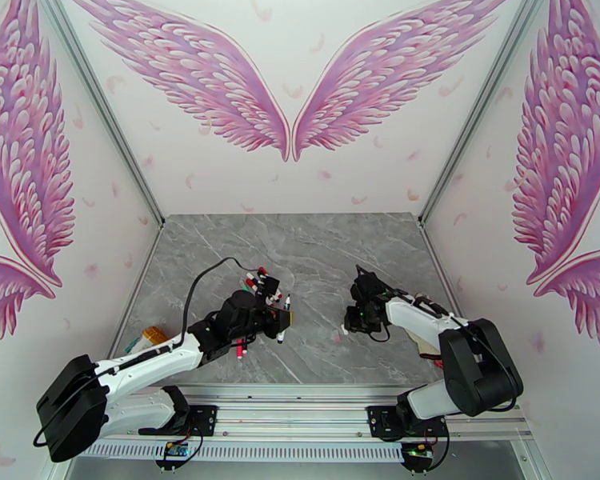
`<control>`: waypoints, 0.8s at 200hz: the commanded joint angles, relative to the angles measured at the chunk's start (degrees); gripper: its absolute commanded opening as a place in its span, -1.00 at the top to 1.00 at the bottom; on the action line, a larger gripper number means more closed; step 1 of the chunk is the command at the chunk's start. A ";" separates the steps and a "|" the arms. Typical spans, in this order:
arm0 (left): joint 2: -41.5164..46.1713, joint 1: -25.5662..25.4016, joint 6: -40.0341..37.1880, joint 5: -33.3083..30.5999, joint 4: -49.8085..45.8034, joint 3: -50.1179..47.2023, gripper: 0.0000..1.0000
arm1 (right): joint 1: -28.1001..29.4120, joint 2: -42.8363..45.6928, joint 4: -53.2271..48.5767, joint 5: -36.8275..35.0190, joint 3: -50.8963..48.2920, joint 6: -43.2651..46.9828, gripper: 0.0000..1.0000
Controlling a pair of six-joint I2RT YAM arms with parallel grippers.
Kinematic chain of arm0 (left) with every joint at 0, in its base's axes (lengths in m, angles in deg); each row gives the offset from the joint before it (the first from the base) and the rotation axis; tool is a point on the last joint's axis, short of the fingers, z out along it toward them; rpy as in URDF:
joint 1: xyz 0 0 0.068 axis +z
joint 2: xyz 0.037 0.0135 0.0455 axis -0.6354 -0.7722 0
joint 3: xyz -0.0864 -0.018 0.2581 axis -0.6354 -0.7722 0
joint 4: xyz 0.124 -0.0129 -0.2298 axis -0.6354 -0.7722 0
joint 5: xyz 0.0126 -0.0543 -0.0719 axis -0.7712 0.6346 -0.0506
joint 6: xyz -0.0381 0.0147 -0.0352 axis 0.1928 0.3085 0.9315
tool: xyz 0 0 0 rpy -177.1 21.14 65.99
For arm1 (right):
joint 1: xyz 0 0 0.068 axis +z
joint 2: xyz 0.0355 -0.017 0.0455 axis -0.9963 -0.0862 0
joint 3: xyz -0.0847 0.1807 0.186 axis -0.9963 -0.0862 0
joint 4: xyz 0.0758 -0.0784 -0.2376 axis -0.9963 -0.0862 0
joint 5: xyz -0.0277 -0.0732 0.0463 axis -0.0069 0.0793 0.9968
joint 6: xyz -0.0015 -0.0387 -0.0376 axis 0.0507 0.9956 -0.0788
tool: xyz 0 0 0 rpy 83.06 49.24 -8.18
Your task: Open the pen caps
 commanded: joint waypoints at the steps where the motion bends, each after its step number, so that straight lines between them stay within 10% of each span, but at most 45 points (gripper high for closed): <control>1: -0.59 0.31 0.31 0.76 1.23 1.45 0.74 | -0.43 -0.49 1.37 -0.84 -1.14 -0.87 0.49; 160: -1.63 -1.35 2.55 -10.16 -14.58 5.77 0.71 | -0.43 7.43 5.94 1.87 -4.04 -2.94 0.00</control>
